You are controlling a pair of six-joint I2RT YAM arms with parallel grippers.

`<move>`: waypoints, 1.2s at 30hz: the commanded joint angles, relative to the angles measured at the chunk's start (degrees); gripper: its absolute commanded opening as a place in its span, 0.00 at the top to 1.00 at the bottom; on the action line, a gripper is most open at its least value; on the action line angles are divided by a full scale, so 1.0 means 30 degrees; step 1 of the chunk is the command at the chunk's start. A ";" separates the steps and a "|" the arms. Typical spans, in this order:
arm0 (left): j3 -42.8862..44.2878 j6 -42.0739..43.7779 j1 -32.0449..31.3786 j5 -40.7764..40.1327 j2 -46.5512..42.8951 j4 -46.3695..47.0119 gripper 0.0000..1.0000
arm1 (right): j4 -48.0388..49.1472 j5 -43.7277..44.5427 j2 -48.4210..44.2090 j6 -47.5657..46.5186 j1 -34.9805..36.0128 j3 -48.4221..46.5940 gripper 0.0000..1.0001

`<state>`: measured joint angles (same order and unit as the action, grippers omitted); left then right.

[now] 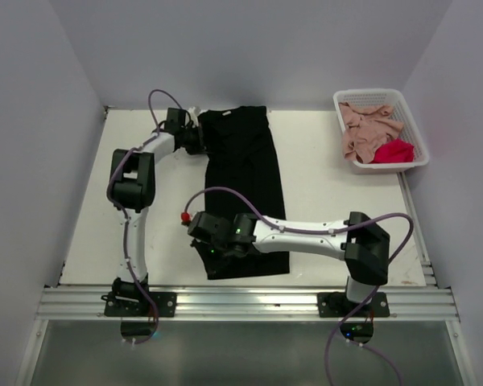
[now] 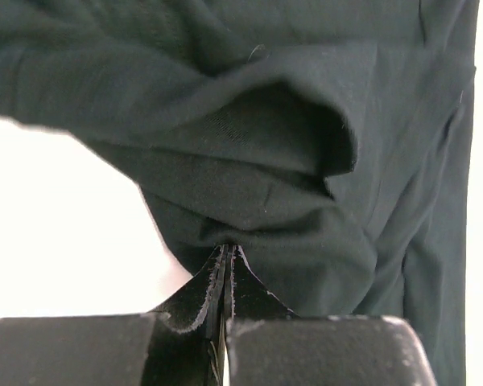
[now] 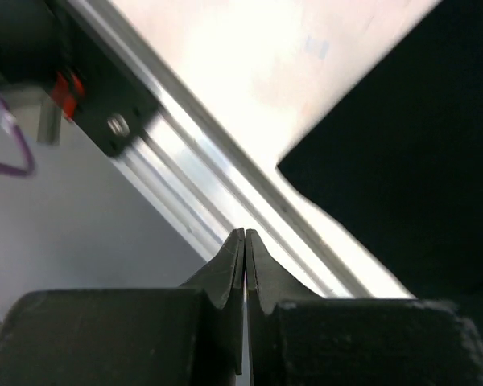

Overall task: Fold and stack the t-shirts
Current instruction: Rotate the tshirt 90 degrees

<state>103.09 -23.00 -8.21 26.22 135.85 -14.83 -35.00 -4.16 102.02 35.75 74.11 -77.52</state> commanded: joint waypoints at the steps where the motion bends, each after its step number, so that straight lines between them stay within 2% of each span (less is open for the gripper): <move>1: -0.2221 0.0753 -0.0340 -0.0241 -0.2267 -0.0770 0.99 | -0.2245 0.3227 -0.1428 -0.2128 -0.1869 -0.3710 1.00; 2: -0.2804 0.0870 -0.0340 -0.0620 -0.2740 -0.0799 0.88 | -0.2567 0.3466 -0.1341 -0.2247 -0.2576 -0.4273 0.89; 3: -0.3100 0.0871 -0.0340 -0.0827 -0.3238 -0.0799 0.55 | -0.3005 0.3584 -0.1311 -0.2393 -0.3337 -0.4772 0.82; 4: -0.3422 0.0871 -0.0340 -0.1090 -0.4432 -0.0683 0.40 | -0.3010 0.3585 -0.1281 -0.2568 -0.4882 -0.5502 0.75; 5: -0.4237 0.0871 -0.0340 -0.1702 -0.5053 -0.0160 0.29 | -0.3097 0.4484 -0.1252 -0.2686 -0.5535 -0.5857 0.58; 6: -0.4594 0.0900 -0.0340 -0.1998 -0.5697 0.0107 0.18 | -0.3446 0.5015 -0.1078 -0.3151 -0.6093 -0.6296 0.52; 8: -0.5006 0.0959 -0.0370 -0.2699 -0.7135 0.0489 0.11 | -0.3653 0.6127 -0.0814 -0.3710 -0.7501 -0.7527 0.45; 10: -0.4629 0.1134 -0.0370 -0.2967 -0.7519 0.0287 0.09 | -0.3976 0.6485 -0.0143 -0.4413 -0.8553 -0.8491 0.37; 14: -0.3397 0.1049 -0.0370 -0.2531 -0.7198 -0.1148 0.09 | -0.4474 0.6984 0.1295 -0.5031 -0.9525 -0.9201 0.37; 15: -0.3599 0.0960 -0.0399 -0.2470 -0.7314 -0.1208 0.14 | -0.4330 0.6955 0.1442 -0.5118 -0.9671 -0.9026 0.41; 17: -0.4855 0.0814 -0.0720 -0.2878 -0.8103 -0.0918 0.25 | -0.3862 0.6721 0.1590 -0.5031 -0.9818 -0.7829 0.64; 18: -0.5441 0.0726 -0.0895 -0.2996 -0.8512 -0.0800 0.41 | -0.3250 0.6314 0.1590 -0.4770 -0.9877 -0.7331 0.78; 19: -0.6172 0.0580 -0.1332 -0.3084 -0.9415 -0.0509 0.51 | -0.2983 0.6049 0.1590 -0.4564 -1.0168 -0.6339 1.00; 20: -0.7716 0.0288 -0.1627 -0.3520 -0.9918 -0.0129 0.63 | -0.2777 0.5698 0.1532 -0.4388 -1.0287 -0.5865 1.00; 21: -0.8486 0.0082 -0.1948 -0.3843 -1.0416 -0.0009 0.90 | -0.2079 0.5231 0.1502 -0.4212 -1.0462 -0.5397 1.00; 22: -0.9277 0.0022 -0.2764 -0.3992 -1.1436 0.0253 0.98 | -0.1637 0.4878 0.1386 -0.4095 -1.0754 -0.4290 1.00; 24: -1.2375 -0.0444 -0.4227 -0.4342 -1.2872 0.1102 1.00 | -0.0846 0.5079 0.1238 -0.3832 -1.1251 -0.3027 1.00; 25: -1.2390 -0.0447 -0.4730 -0.4345 -1.3317 0.1105 1.00 | -0.0668 0.4963 0.1238 -0.3743 -1.1458 -0.2700 1.00; 27: -1.4259 -0.0827 -0.5639 -0.4373 -1.4079 0.1924 1.00 | -0.0345 0.5136 0.1529 -0.3597 -1.2042 -0.2172 1.00; 31: -1.5755 -0.1062 -0.7368 -0.5017 -1.4989 0.2130 1.00 | 0.0445 0.4846 0.2028 -0.3420 -1.3040 -0.0914 1.00; 36: -1.6198 -0.1092 -0.7489 -0.5545 -1.4377 0.2160 1.00 | 0.1384 0.3675 0.3346 -0.3244 -1.4328 -0.0412 1.00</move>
<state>55.07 -25.30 -31.14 12.32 92.84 -12.14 -34.76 9.54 110.00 24.86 32.60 -79.50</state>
